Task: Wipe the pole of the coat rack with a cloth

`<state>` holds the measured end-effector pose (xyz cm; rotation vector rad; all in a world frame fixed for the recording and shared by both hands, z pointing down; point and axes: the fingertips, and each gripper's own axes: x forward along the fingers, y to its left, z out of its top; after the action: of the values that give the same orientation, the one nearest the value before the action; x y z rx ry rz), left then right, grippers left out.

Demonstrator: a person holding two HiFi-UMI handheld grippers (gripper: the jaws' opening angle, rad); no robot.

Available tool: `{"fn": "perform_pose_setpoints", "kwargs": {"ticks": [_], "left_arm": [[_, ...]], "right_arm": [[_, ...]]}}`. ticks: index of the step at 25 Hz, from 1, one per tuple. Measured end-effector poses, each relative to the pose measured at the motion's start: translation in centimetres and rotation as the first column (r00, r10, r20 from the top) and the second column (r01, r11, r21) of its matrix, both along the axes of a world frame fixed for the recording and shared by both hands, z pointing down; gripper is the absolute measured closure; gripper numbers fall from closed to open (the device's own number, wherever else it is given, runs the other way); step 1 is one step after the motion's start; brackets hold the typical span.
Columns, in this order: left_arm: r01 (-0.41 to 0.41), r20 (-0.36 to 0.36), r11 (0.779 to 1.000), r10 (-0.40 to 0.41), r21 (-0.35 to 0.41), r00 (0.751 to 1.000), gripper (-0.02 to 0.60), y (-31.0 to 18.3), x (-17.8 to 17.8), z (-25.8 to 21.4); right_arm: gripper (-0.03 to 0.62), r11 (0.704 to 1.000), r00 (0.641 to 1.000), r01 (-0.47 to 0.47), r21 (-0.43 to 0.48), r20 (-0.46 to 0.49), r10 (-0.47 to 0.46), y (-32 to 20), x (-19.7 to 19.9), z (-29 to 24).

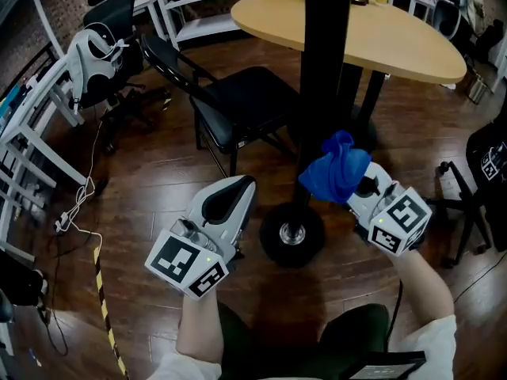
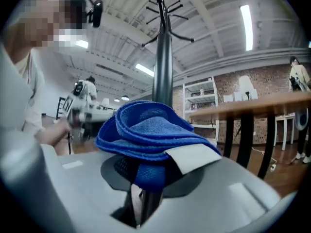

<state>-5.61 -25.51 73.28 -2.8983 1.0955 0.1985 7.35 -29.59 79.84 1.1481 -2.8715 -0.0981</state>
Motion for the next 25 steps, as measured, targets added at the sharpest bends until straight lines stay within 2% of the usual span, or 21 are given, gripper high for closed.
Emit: {"fn": "perform_pose_setpoints", "kwargs": {"ticks": [4,6,8,11,14,16,18,20,22,25], "left_arm": [[0.017,0.0,1.0,-0.017,-0.005,1.0,0.568,-0.6,-0.2,0.6],[0.025,0.0,1.0,-0.025,-0.007,1.0,0.568,-0.9,-0.3,0.9],[0.034,0.0,0.999,-0.034,-0.01,0.999,0.568,-1.2,-0.4,1.2],[0.048,0.001,0.999,-0.048,-0.014,0.999,0.568,-1.6,-0.6,1.7],[0.064,0.001,0.998,-0.063,-0.019,0.998,0.568,-2.0,-0.9,2.2],[0.074,0.001,0.997,-0.074,-0.024,0.997,0.568,-2.3,-1.1,2.5],[0.085,0.002,0.996,-0.085,-0.028,0.996,0.568,-2.6,-1.3,2.9],[0.094,0.003,0.995,-0.094,-0.029,0.996,0.568,-2.9,-1.4,3.2],[0.098,0.006,0.995,-0.097,-0.023,0.995,0.568,-3.1,-1.3,3.3],[0.091,0.011,0.996,-0.091,0.004,0.996,0.568,-3.1,-0.3,3.0]], "right_arm": [[0.494,0.985,1.0,-0.004,-0.175,-0.005,0.003,1.4,-1.2,19.6],[0.494,0.958,0.995,-0.003,-0.287,-0.099,-0.027,2.2,-1.9,29.1],[0.494,0.918,0.981,-0.013,-0.395,-0.181,-0.064,2.7,-2.4,37.2],[0.496,0.874,0.963,-0.09,-0.477,-0.266,-0.045,2.9,-2.0,46.3],[0.496,0.835,0.954,-0.16,-0.527,-0.299,-0.005,3.1,-1.3,50.5],[0.496,0.843,0.961,-0.146,-0.518,-0.275,-0.003,2.5,-1.3,48.0],[0.496,0.875,0.979,-0.127,-0.467,-0.202,0.034,1.7,-1.3,40.8],[0.496,0.923,0.989,-0.12,-0.367,-0.122,0.08,1.9,-0.9,29.9],[0.496,0.964,0.99,-0.136,-0.227,-0.071,0.123,2.7,-0.4,17.5],[0.496,0.989,0.989,-0.146,-0.007,-0.033,0.146,3.6,-1.9,0.0]]}}
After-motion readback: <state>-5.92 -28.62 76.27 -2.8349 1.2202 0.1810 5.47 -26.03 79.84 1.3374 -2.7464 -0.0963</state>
